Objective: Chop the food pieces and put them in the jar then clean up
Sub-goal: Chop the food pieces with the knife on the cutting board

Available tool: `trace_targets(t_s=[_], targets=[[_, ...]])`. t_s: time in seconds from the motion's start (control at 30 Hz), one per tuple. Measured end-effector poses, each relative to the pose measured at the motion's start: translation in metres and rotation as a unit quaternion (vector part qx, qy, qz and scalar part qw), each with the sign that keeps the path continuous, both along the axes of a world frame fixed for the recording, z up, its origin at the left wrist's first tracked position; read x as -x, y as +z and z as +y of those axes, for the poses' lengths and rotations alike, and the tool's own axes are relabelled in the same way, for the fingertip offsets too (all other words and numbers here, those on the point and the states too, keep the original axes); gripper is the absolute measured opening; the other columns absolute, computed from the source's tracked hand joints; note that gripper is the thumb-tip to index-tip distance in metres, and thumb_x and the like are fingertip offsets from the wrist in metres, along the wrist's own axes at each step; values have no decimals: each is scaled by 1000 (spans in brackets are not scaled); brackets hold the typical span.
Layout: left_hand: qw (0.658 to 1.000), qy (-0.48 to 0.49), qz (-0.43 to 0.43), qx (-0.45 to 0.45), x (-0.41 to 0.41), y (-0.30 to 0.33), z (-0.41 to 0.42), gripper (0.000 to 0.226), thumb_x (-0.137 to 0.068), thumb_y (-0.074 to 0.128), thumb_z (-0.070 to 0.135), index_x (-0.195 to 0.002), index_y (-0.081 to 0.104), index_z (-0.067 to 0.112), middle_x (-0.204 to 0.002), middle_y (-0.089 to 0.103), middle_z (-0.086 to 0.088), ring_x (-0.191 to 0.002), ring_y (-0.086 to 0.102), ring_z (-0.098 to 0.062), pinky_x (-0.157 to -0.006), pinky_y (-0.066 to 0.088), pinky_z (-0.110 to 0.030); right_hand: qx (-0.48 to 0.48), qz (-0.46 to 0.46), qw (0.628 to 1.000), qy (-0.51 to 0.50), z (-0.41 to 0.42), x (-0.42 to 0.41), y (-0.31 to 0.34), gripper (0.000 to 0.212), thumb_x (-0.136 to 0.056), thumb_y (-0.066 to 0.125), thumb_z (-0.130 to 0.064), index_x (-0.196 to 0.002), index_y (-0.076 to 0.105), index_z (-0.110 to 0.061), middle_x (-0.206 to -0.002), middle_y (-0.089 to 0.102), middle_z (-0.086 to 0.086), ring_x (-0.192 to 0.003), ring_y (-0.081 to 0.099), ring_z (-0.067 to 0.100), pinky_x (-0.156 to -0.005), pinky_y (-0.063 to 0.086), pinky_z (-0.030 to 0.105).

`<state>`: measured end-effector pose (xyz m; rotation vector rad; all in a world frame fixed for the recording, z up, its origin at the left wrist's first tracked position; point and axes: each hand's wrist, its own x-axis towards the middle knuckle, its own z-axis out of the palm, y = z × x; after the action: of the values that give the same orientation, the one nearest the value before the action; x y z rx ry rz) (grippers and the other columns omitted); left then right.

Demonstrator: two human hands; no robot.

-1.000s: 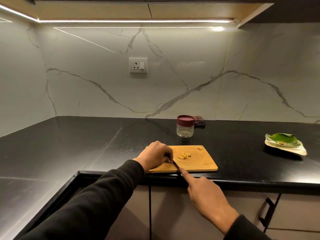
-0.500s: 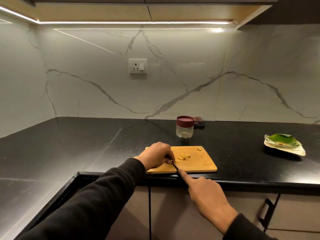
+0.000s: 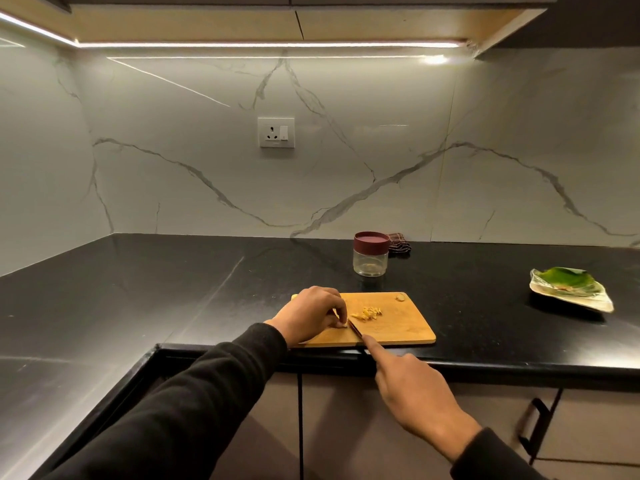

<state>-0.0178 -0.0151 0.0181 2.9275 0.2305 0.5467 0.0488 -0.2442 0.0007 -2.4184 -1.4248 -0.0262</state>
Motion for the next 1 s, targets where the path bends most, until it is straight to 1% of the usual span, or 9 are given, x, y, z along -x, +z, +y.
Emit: trace_targets(t_s=[0.07,0.13,0.2,0.27,0.4,0.57,0.7,0.87,1.0], targets=[[1000,0,-17,1,3,-2,0,9,-91,71,16,-97,76,21,-105,67,7,-94,64,-6,-89,55,-23,-8,15,1000,7,1,-1,0,57,-108,33,-33,-159,9,-42,-90,55,-7,-70,49,7,-65,39,26],[1000,-1,-26,-4,3,-3,-1,9,-91,71,18,-96,76,22,-105,69,7,-94,64,-6,-88,55,-22,-11,20,1000,11,2,0,-1,57,-108,33,-33,-159,10,-41,-93,57,-7,-72,50,8,-61,37,24],[1000,-1,-30,-5,3,-3,-1,8,-91,72,18,-96,77,23,-103,70,8,-93,65,-5,-88,55,-21,-14,21,1000,11,4,0,0,56,-108,32,-32,-160,10,-39,-86,53,-9,-67,48,7,-54,32,22],[999,-1,-35,-9,3,-3,-2,8,-91,72,19,-96,77,22,-101,71,8,-90,65,-4,-87,56,-20,-19,24,999,17,6,2,2,56,-109,32,-32,-160,10,-39,-78,50,-8,-63,47,7,-51,32,22],[999,3,-42,-21,3,-4,-2,9,-91,72,20,-98,77,21,-101,73,6,-90,67,-4,-87,56,-22,-27,41,998,33,12,3,4,57,-109,33,-32,-160,10,-40,-71,51,-9,-61,50,7,-50,32,20],[999,7,-43,-27,3,-5,-2,10,-92,71,21,-101,77,22,-103,73,6,-92,67,-5,-89,56,-23,-26,69,996,43,19,-1,5,56,-108,35,-30,-159,14,-41,-76,56,-8,-65,54,8,-55,37,19],[998,12,-51,-29,5,-7,-3,10,-92,71,23,-100,77,23,-102,73,7,-93,67,-5,-90,55,-24,-21,83,995,50,23,-2,5,55,-108,36,-30,-158,16,-41,-77,57,-8,-67,54,8,-55,36,19],[998,13,-54,-28,5,-7,-4,11,-92,71,22,-100,77,22,-102,74,6,-93,68,-6,-91,56,-26,-26,82,995,58,28,-6,4,55,-108,36,-29,-159,16,-40,-74,52,-10,-65,50,6,-53,33,19],[998,17,-54,-27,5,-7,-4,11,-92,71,21,-101,77,21,-103,74,5,-94,68,-7,-92,55,-26,-26,79,995,61,28,-6,2,56,-108,37,-30,-159,15,-41,-78,50,-13,-69,51,5,-55,33,17]])
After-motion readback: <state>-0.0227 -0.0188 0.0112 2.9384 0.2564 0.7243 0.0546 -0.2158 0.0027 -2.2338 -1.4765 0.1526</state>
